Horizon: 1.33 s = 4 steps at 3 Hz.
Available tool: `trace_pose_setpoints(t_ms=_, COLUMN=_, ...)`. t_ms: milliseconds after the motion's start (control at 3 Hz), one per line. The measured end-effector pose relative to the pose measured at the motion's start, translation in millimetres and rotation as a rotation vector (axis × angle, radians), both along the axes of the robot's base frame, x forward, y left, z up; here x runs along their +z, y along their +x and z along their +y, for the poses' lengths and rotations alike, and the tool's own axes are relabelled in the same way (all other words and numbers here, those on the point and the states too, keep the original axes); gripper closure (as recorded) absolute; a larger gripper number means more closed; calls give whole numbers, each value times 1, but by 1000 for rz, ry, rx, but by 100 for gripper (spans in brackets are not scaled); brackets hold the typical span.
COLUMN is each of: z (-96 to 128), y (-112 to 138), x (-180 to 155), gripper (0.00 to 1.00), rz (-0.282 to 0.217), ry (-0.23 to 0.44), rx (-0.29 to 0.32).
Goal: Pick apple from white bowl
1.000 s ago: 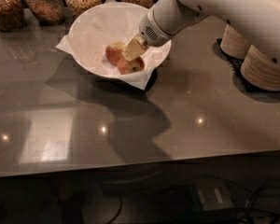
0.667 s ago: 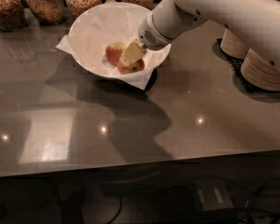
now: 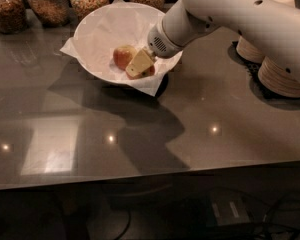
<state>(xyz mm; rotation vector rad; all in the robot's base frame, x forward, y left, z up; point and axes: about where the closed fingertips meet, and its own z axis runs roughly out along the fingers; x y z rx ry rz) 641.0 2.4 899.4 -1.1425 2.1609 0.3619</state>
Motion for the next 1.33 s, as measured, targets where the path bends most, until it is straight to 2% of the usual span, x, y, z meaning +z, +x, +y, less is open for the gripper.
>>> trace_pose_setpoints(t_ms=667, z=4, y=15, x=-31, gripper=14, rz=19, ry=-7, rx=-4)
trace_pose_setpoints(t_ms=1333, z=3, y=21, x=-42, gripper=19, rz=22, ry=-26, rx=-9)
